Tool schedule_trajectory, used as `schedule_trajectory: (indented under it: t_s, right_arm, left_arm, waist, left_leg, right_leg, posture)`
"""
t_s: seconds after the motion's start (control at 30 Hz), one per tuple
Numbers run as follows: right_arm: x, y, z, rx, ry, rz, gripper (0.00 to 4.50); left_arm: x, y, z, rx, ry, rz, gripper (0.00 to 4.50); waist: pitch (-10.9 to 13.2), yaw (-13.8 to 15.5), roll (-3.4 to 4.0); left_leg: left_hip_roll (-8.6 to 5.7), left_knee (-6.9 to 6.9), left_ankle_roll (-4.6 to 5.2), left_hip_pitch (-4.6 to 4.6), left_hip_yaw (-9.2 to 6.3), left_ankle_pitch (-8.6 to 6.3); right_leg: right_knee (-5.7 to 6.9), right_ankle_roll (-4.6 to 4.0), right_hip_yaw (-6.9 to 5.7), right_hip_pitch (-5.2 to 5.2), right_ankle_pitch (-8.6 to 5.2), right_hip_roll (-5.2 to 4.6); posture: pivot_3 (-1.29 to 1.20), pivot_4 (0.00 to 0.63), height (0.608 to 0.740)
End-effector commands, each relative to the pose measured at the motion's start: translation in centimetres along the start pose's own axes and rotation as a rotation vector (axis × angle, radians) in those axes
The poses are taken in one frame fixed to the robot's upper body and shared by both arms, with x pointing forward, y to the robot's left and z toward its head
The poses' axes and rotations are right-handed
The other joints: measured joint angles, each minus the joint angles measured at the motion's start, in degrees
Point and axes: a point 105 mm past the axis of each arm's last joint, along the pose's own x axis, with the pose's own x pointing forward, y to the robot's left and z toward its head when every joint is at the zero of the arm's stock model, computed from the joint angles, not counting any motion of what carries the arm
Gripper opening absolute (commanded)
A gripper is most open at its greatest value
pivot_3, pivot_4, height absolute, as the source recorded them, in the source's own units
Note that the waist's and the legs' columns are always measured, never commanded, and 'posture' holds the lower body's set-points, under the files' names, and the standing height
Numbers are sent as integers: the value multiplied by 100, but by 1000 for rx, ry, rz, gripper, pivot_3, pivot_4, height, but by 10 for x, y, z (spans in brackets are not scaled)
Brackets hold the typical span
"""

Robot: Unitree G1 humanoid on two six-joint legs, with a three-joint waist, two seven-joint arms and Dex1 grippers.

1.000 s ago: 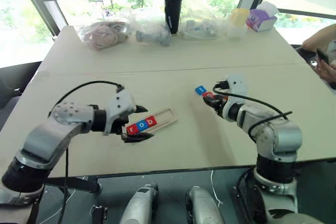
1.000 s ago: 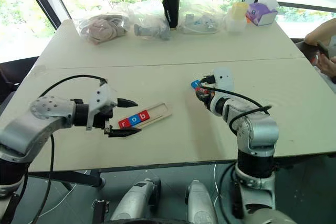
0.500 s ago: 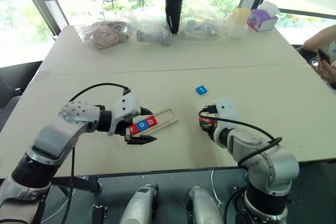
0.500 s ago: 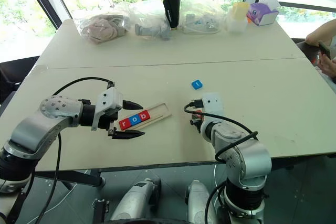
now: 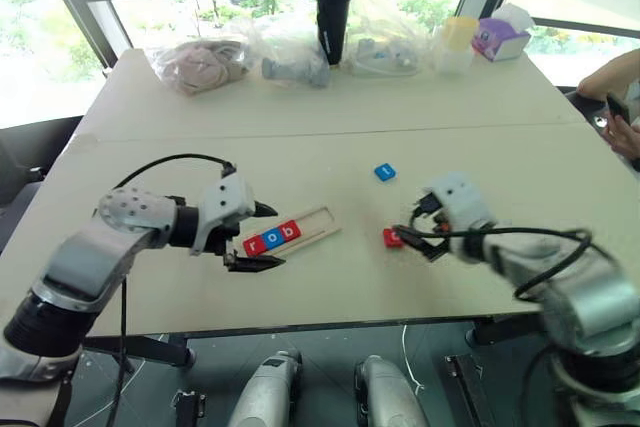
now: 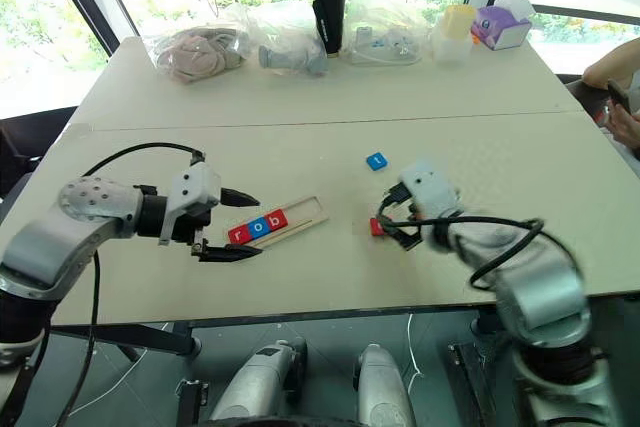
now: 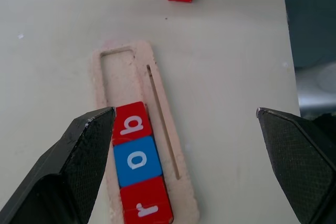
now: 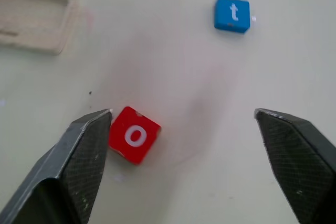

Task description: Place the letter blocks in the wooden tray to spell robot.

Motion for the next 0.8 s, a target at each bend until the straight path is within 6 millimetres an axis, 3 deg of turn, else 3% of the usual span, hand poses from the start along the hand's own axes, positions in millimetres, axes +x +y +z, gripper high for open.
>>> schedule_trajectory:
  t_s: [0.03, 0.1, 0.23, 0.67, 0.8]
  right_arm:
    - [-7, -7, 0, -152, -78, 173, 4439]
    - [1, -20, -11, -177, -73, 221, 4439]
    - [21, -20, -28, -227, -54, 357, 4439]
    - [38, -6, -33, -258, -71, 494, 4439]
    - [46, -4, -41, -269, -52, 504, 3177]
  left_arm:
    - [-8, 3, 7, 52, -3, 7, 4500]
    - [-11, 1, 7, 66, 7, -9, 4500]
    - [-15, 0, 5, 87, 40, -11, 4500]
    - [-23, -4, 1, 46, 52, 55, 4500]
    - [-23, -3, -8, 42, 88, 80, 4500]
  waist:
    - [-1, -3, -2]
    - [0, -34, -4]
    - [1, -24, -4]
    - [2, 12, -3]
    - [2, 9, -2]
  left_leg:
    - [3, -1, 4, 1, -4, -2]
    - [1, 0, 13, -1, -2, -7]
    - [-1, 3, 27, -4, 8, -6]
    - [-2, 5, 17, -4, 3, -11]
    - [-2, 4, 17, -2, 4, -11]
  right_leg:
    - [-16, 0, -4, 10, 1, 3]
    - [-28, 3, -1, 13, 3, 0]
    - [-29, 10, 7, 8, 7, -3]
    - [-22, 10, 7, 5, 8, -2]
    - [-21, 10, 7, 4, 8, -1]
  posture:
    - [0, 150, 740]
    - [0, 150, 740]
    - [0, 150, 740]
    - [0, 150, 740]
    - [0, 150, 740]
